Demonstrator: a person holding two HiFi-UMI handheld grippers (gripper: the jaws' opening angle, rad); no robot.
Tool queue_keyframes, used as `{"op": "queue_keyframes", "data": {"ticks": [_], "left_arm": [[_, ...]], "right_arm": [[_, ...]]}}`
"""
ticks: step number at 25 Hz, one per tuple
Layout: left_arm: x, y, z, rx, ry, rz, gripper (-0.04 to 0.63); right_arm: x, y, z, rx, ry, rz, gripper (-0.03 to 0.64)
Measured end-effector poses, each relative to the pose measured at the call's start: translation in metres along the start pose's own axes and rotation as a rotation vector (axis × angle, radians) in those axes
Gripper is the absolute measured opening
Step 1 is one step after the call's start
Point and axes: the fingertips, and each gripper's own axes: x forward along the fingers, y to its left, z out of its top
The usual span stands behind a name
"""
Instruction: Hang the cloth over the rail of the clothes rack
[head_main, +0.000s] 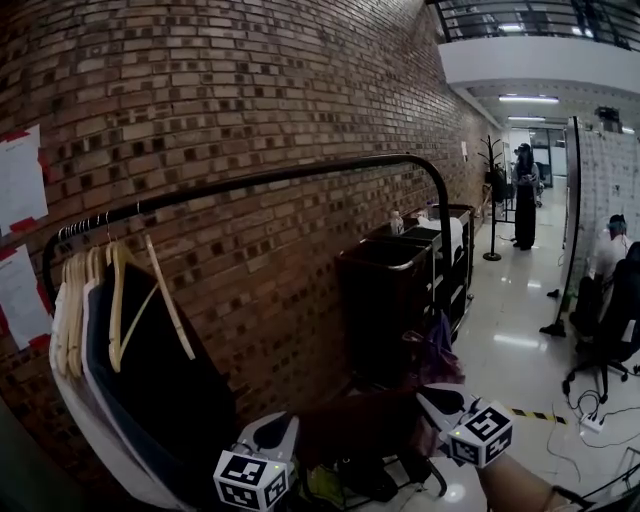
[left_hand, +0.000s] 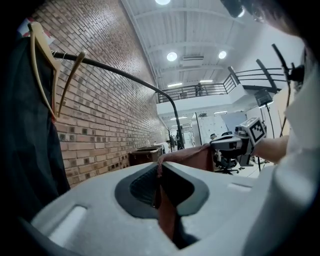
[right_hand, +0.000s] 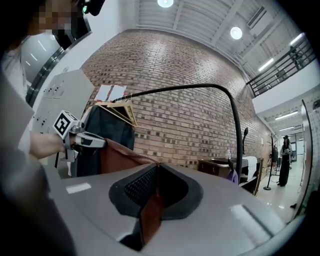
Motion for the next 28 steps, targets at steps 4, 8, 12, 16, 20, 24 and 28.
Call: {"op": "queue_keyframes", "data": {"ticks": [4,8,12,16,20,24,28], "left_arm": [[0.014,0.010,0.013,0.026,-0.017,0.022,0.015],[0.026,0.016,0.034,0.063,-0.035,0.034,0.015],[0.040,0.021,0.076,0.133,-0.099,0.048,0.015],[0.051,0.026,0.132,0.195,-0.175,0.051,0.015],[0.055,0.025,0.208,0.280,-0.270,0.051,0.015],[0.056,0.035,0.294,0.376,-0.358,0.095,0.015],[0.059,0.047,0.365,0.408,-0.415,0.120,0.015]], "right_arm": [[0.016,-0.014,0.012,-0.018,-0.041,0.011,0.015],[0.028,-0.032,0.033,-0.056,-0.089,0.006,0.015],[0.039,-0.057,0.070,-0.094,-0.175,-0.016,0.015],[0.044,-0.084,0.130,-0.132,-0.304,-0.010,0.015],[0.045,-0.109,0.199,-0.228,-0.406,-0.027,0.015],[0.052,-0.126,0.279,-0.332,-0.499,-0.028,0.015],[0.050,-0.140,0.354,-0.403,-0.600,-0.033,0.015]]}}
